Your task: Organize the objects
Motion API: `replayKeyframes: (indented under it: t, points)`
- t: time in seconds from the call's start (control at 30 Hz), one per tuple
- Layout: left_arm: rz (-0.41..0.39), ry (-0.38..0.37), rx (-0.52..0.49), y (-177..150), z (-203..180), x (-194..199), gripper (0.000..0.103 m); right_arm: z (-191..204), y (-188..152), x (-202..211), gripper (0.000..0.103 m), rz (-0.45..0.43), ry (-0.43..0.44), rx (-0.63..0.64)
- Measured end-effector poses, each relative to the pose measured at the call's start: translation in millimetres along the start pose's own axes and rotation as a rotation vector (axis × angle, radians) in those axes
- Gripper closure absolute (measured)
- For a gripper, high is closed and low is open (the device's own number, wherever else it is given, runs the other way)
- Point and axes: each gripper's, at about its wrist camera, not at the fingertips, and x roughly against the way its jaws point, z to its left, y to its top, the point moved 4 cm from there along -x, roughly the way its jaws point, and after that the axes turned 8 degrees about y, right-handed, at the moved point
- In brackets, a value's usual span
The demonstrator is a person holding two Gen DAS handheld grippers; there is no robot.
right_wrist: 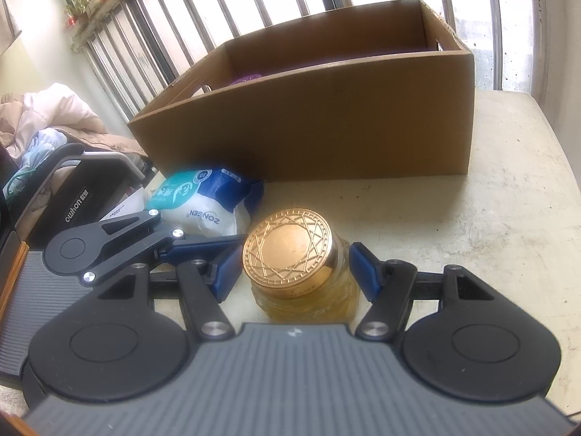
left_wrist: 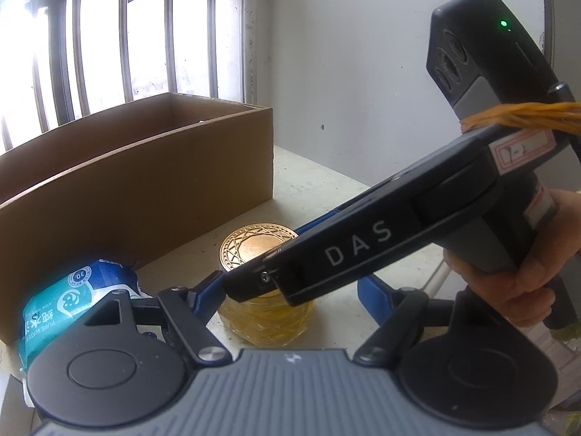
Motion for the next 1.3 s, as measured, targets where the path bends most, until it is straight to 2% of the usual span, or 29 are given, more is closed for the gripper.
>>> replayKeyframes:
  t: [0.13, 0.4, 0.67, 0.8, 1.0, 1.3]
  points:
    - [-0.007, -0.004, -0.003, -1, -1, 1, 0.023, 1, -3, 2, 0.039, 0.000, -0.001, -0.001]
    - [-0.008, 0.073, -0.073, -9, -11, -11, 0.023, 1, -7, 5, 0.037, -0.004, 0.000, -0.003]
    - [0.022, 0.102, -0.089, -24, -12, -28, 0.023, -4, -5, -3, 0.031, 0.015, 0.009, -0.026]
    - [0.048, 0.102, -0.079, -26, -12, -40, 0.024, -8, -5, -8, 0.027, 0.018, 0.022, -0.044]
    - [0.044, 0.113, -0.077, -29, -12, -43, 0.029, -9, -6, -10, 0.027, 0.019, 0.031, -0.057]
    - [0.052, 0.110, -0.081, -31, -7, -42, 0.029, -3, -12, -12, 0.027, 0.026, 0.037, -0.055]
